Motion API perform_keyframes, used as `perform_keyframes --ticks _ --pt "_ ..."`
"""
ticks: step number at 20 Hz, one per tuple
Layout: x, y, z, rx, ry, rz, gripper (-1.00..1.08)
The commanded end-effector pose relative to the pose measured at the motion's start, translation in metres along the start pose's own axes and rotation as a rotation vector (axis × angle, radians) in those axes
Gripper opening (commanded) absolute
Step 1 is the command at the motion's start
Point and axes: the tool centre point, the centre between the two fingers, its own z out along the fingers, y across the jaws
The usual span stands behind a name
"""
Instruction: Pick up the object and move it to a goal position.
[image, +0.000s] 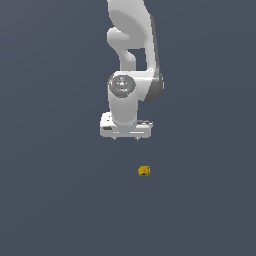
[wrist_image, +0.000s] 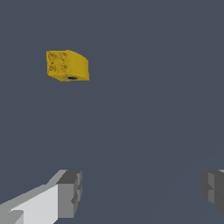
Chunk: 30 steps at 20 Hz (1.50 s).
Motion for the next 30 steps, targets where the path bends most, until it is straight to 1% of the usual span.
perform_keyframes --ticks 1,4,11,18,24,30 --pt "0.000 0.000 0.000 0.000 0.000 0.000 1.00" --pt "0.000 -0.003 0.001 -0.001 -0.003 -0.001 1.00" --pt "-0.003 -0.023 0.004 -0.005 -0.018 -0.013 1.00" --pt "-0.002 -0.023 0.005 -0.005 -0.017 -0.001 1.00" --pt "0.003 -0.024 0.006 -0.003 -0.015 0.058 1.00" --pt "0.011 -0.027 0.009 -0.001 -0.010 0.163 1.00"
